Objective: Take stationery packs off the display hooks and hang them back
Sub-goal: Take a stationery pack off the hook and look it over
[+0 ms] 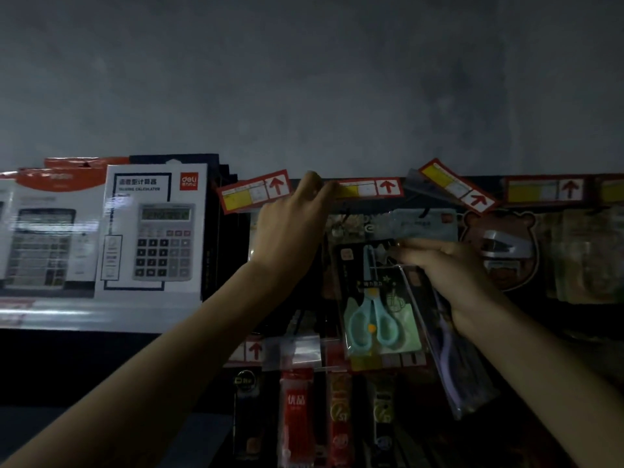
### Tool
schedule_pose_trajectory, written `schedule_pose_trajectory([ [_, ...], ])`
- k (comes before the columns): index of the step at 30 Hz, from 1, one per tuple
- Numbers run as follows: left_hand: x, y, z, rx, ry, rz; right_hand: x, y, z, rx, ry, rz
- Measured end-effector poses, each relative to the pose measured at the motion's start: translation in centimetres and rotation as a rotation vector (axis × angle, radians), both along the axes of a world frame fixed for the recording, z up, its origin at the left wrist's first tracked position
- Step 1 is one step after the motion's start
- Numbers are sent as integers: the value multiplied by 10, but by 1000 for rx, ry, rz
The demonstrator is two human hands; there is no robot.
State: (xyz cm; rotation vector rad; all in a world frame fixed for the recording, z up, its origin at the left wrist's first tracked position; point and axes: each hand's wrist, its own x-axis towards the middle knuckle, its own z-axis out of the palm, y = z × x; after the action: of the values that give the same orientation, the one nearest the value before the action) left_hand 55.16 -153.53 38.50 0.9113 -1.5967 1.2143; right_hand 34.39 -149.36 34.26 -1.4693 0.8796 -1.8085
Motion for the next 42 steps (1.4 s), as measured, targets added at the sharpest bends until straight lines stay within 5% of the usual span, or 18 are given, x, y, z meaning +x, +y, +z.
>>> schedule_pose_trajectory([
  [10,-3,9,39,104,286,-383,9,-14,20,-42,9,-60],
  [31,2,23,13,139,260,-361,17,-35,31,-19,0,-127],
  [42,-3,17,-86,811,622,-690,18,-41,21,10,38,-179],
])
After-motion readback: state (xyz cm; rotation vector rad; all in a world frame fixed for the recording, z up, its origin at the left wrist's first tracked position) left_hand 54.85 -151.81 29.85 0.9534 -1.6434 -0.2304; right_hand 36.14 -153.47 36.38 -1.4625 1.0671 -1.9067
